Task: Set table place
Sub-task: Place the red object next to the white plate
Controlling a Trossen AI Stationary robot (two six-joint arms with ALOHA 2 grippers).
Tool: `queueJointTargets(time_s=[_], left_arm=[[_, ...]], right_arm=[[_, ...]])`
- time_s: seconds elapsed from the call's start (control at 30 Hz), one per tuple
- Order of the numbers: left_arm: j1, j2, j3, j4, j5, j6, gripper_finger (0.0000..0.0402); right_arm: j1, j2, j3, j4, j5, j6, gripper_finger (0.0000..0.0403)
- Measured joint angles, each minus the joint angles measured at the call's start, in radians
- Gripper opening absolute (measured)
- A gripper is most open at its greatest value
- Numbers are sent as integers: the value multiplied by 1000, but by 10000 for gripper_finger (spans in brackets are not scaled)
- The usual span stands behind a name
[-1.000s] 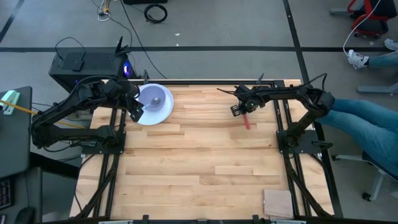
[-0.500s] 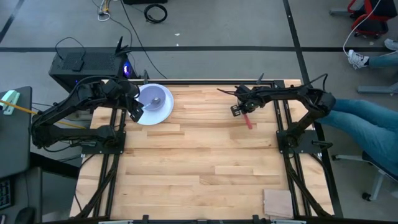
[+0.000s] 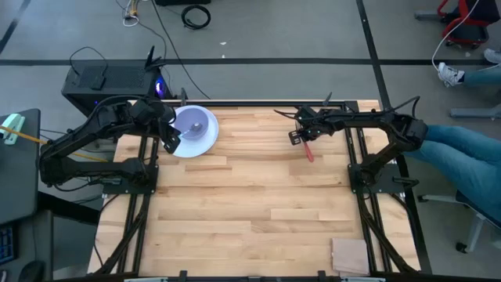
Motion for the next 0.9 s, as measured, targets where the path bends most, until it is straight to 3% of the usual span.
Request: queueJointTargets(time_s=[0.33, 0.63, 0.9], left_arm=[[0, 0, 0, 0, 0, -1, 20], [0, 0, 0, 0, 0, 0, 23], [0, 0, 0, 2, 0, 3, 15]], right_arm=[[43, -3, 39, 9, 2, 26, 11], [105, 7, 214, 11, 26, 19, 11], [160, 125, 380, 23, 96, 129, 4]])
